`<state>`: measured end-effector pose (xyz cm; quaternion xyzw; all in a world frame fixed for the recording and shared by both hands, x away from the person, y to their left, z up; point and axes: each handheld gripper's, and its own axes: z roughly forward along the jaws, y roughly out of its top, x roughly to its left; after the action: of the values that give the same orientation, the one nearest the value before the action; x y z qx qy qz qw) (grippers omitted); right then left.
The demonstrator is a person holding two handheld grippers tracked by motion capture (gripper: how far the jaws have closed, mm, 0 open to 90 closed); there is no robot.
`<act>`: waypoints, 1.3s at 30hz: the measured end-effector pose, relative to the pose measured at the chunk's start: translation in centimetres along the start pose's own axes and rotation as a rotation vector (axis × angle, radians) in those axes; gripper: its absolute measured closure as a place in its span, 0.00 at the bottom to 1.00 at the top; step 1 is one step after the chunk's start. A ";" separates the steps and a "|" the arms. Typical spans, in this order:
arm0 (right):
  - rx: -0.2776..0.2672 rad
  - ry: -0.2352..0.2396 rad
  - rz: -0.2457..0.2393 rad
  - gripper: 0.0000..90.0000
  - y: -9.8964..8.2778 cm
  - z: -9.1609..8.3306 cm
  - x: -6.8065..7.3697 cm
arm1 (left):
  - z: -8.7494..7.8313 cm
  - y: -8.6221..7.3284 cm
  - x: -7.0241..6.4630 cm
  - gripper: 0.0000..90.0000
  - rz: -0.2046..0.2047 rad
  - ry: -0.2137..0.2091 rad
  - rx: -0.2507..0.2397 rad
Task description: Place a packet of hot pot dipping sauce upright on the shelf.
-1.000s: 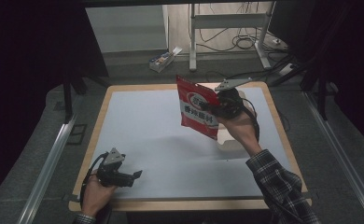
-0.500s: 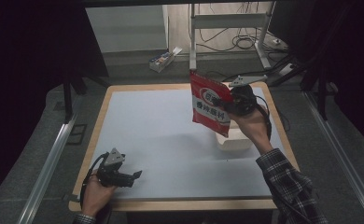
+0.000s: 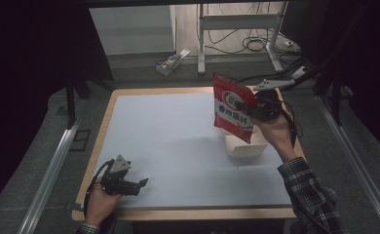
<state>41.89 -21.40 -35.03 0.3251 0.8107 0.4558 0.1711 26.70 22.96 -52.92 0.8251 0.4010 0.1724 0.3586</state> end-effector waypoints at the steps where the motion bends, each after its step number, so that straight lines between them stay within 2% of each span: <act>1: 0.000 -0.003 0.006 0.99 -0.1 -0.2 -0.1 | 0.0 0.0 0.0 0.07 -0.001 0.000 0.000; 12: -0.006 -0.043 0.033 0.99 -1.3 -2.1 -1.6 | 0.0 0.0 0.0 0.07 0.006 0.003 0.007; 19: 0.002 -0.055 0.037 0.99 -1.7 -2.5 -2.1 | 0.0 0.0 0.0 0.07 0.006 0.003 0.007; 39: 0.014 -0.048 0.078 0.99 -3.6 -1.2 -3.1 | 0.0 0.0 0.0 0.07 0.006 0.006 0.007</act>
<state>42.13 -25.54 -37.52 0.3687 0.7963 0.4483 0.1703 26.68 22.97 -52.90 0.8272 0.4001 0.1744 0.3539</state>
